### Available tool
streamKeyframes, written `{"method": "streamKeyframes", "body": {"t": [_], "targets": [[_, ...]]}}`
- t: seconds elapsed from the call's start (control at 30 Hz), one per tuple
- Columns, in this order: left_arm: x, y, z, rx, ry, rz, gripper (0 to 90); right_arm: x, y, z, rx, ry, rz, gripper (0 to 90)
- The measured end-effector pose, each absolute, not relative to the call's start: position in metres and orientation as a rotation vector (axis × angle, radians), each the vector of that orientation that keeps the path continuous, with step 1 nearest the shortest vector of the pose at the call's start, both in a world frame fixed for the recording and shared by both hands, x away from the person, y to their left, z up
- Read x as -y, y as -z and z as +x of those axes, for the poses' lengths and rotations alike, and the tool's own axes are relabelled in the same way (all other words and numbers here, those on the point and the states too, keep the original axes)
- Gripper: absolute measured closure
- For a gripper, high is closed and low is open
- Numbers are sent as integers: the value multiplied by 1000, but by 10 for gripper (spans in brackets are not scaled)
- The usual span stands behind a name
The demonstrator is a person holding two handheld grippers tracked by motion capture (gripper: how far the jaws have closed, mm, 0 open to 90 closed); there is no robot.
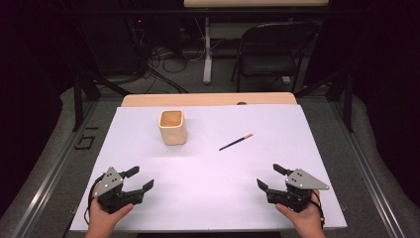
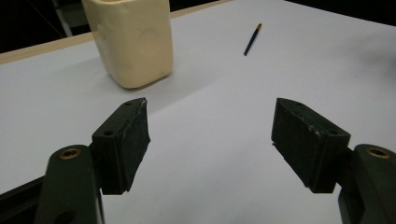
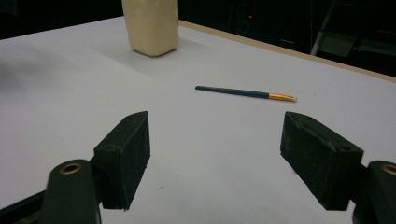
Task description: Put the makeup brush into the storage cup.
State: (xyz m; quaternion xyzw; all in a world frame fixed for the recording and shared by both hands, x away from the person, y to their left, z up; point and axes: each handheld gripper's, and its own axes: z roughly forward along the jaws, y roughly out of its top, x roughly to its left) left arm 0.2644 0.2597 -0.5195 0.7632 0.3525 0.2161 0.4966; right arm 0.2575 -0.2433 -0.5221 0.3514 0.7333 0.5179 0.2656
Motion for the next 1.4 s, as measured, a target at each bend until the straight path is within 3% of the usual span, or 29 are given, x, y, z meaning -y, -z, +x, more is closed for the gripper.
{"method": "streamKeyframes", "body": {"t": [0.33,0.5,0.73,1.4], "targets": [[-260,520,265,-863,-514,1855,278,241,524,263,-2030,-1349,967,243],[-260,519,264,-858,-509,1855,278,236,524,264,-2067,-1327,968,313],[-259,520,264,-859,-510,1858,278,233,520,270,-2138,-1287,983,330],[-258,520,264,-866,-499,1865,283,223,504,295,-2390,-1025,923,332]]}}
